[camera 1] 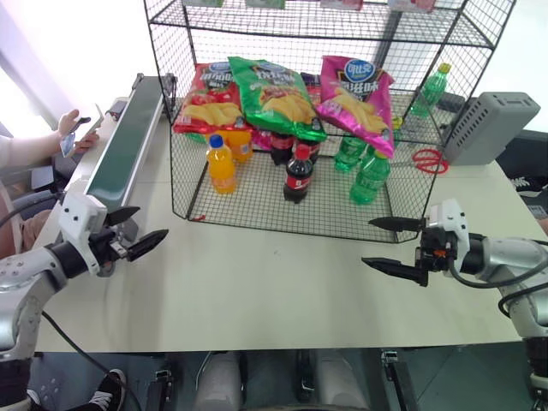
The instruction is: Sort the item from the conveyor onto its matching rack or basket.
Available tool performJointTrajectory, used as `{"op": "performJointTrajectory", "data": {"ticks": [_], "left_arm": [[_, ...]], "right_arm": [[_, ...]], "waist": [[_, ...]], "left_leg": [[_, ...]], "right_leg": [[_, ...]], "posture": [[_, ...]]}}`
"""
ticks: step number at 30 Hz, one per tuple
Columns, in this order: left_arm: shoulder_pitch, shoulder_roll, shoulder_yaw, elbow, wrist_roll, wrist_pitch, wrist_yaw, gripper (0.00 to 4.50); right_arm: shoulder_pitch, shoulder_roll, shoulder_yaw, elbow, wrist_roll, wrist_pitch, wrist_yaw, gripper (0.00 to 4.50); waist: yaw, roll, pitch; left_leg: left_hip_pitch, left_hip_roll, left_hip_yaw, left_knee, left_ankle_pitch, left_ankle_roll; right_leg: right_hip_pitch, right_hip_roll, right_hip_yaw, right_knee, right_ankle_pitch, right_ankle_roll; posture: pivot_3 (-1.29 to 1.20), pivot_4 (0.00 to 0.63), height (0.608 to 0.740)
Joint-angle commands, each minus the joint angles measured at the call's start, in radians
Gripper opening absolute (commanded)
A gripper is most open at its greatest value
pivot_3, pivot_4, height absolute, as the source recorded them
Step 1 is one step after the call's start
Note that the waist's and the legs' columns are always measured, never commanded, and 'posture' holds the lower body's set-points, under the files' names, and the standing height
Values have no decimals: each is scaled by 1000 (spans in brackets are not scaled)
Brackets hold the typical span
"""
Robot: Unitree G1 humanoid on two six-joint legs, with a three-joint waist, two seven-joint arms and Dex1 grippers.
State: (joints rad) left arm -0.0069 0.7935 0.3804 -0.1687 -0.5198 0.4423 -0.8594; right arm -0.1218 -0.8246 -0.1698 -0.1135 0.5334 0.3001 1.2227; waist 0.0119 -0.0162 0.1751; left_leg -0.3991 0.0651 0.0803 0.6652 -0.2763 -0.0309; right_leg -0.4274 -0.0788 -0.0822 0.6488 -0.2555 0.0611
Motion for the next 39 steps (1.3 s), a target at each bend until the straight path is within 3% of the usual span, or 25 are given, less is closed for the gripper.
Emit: {"op": "performJointTrajectory", "data": {"ticks": [1,39], "left_arm": [[-15,-1,-2,-17,8,-30,-4,4500],[-37,-9,-2,20,15,-48,-27,4500]], "right_arm": [[8,-18,-36,-42,18,3,-2,4460],[20,-25,-40,-56,5,-3,-16,4460]], "waist": [[0,0,0],[0,0,0]], "left_leg": [[0,0,0,0,0,0],[0,0,0,0,0,0]], "right_leg": [[0,0,0,0,0,0],[0,0,0,0,0,0]], "posture": [[0,150,740],[0,150,740]]}}
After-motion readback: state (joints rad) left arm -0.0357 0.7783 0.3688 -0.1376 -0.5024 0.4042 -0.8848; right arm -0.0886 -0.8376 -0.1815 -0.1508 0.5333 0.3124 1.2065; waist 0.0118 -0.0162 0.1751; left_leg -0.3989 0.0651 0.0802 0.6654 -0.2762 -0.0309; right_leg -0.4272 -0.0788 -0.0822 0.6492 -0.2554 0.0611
